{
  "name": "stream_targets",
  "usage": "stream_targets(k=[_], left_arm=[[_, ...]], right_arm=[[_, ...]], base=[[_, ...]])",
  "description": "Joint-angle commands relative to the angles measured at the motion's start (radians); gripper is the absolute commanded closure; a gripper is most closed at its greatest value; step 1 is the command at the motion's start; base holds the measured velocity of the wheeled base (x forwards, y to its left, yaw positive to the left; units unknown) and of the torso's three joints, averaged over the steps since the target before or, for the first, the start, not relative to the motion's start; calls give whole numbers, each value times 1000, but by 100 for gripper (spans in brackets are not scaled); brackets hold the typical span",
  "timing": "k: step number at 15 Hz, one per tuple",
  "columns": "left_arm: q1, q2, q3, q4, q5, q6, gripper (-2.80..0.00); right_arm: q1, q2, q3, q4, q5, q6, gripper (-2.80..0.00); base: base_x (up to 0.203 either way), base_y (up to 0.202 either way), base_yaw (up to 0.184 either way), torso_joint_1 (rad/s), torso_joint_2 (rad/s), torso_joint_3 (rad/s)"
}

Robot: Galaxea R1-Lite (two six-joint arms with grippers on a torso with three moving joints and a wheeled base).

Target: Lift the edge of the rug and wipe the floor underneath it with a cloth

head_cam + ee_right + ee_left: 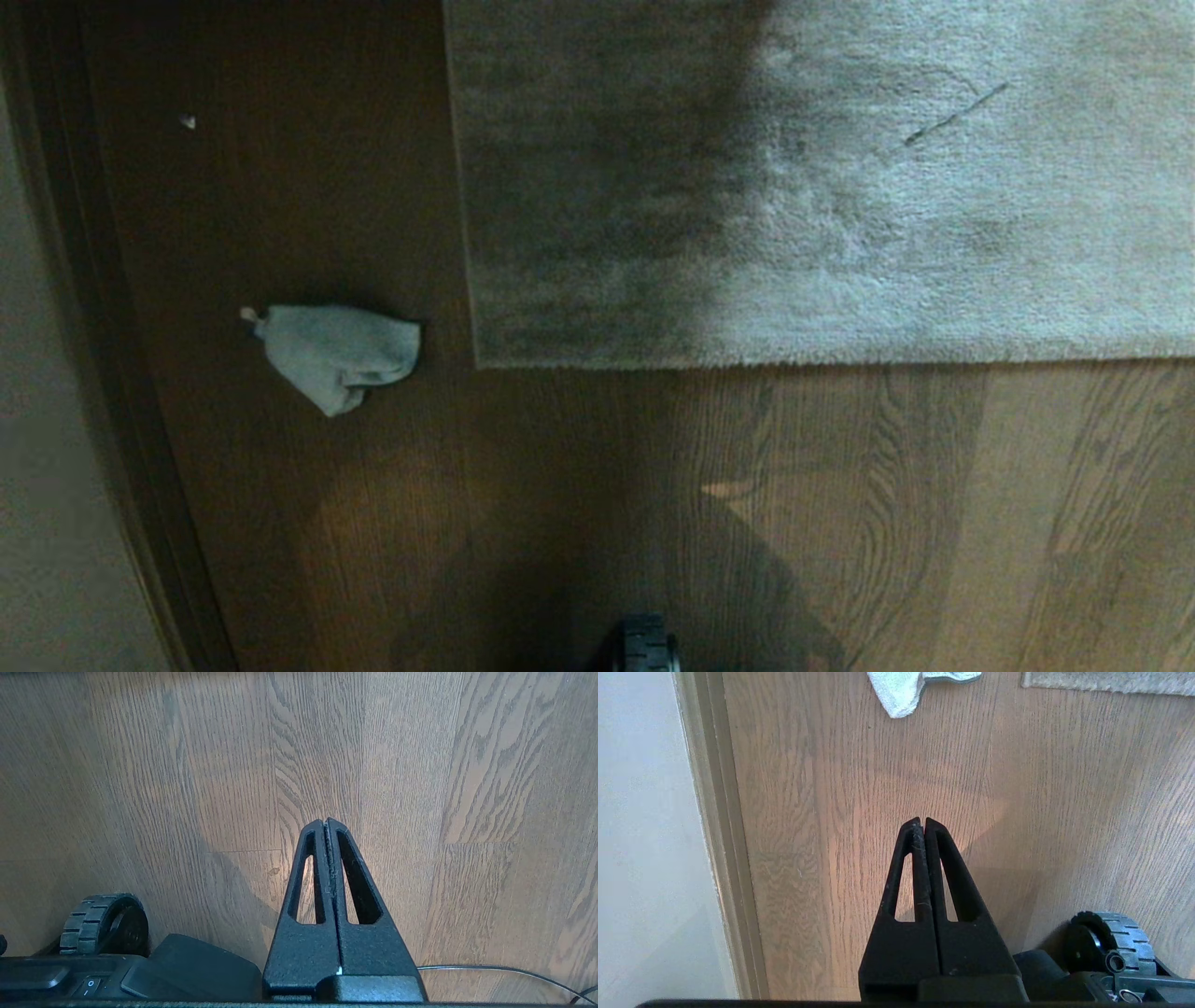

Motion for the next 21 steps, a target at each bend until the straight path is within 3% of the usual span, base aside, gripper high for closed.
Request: stream_targets(k=[1, 21], left_arm=[[0, 0, 0, -1, 1, 1, 0], [0, 0, 0, 1, 1, -1, 0]], right_arm=[[0, 1, 0, 0, 0, 0, 0], [0, 1, 0, 0, 0, 0, 0]], base=[[0, 0, 0, 0, 0, 0], [0, 0, 0, 0, 0, 31]])
